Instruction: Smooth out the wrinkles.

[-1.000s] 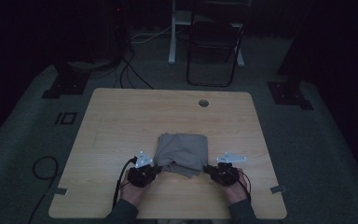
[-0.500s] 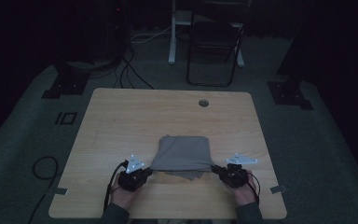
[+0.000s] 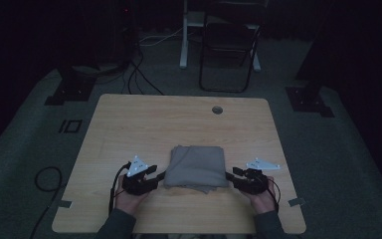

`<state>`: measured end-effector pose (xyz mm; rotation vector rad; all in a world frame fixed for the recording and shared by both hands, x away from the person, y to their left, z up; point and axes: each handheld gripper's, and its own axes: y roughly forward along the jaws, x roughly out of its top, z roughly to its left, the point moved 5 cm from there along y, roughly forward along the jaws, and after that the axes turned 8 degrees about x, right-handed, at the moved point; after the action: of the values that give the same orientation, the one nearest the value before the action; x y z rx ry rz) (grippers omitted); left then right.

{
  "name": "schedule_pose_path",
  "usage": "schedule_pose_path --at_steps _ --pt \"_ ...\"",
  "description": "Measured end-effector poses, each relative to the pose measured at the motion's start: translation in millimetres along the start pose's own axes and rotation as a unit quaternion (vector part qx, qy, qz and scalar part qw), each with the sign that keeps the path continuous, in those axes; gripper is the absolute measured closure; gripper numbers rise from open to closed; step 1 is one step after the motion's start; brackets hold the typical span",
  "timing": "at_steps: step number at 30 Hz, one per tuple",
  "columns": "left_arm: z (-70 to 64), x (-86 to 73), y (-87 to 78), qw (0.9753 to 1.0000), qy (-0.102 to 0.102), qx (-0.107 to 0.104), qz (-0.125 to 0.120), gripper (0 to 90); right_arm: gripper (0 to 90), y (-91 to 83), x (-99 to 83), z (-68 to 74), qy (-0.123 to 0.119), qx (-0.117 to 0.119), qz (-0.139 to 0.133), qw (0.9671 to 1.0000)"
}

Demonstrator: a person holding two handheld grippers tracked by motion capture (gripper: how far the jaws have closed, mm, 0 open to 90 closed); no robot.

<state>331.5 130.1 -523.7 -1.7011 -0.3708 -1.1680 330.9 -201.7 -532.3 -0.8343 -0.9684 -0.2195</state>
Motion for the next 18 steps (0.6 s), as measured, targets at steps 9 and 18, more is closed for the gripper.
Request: schedule_pose_path --at_steps 9,18 --pt "12.8 41.9 56.8 0.9995 -0.006 0.031 -0.001 58.8 64.5 29.1 18.9 -15.8 0.005 -0.032 -0.003 0.9995" --pt "10.0 51.2 109.3 0.9983 -0.006 0.029 0.05 62.1 67.6 62.4 17.6 -33.0 0.032 -0.041 0.008 0.9986"
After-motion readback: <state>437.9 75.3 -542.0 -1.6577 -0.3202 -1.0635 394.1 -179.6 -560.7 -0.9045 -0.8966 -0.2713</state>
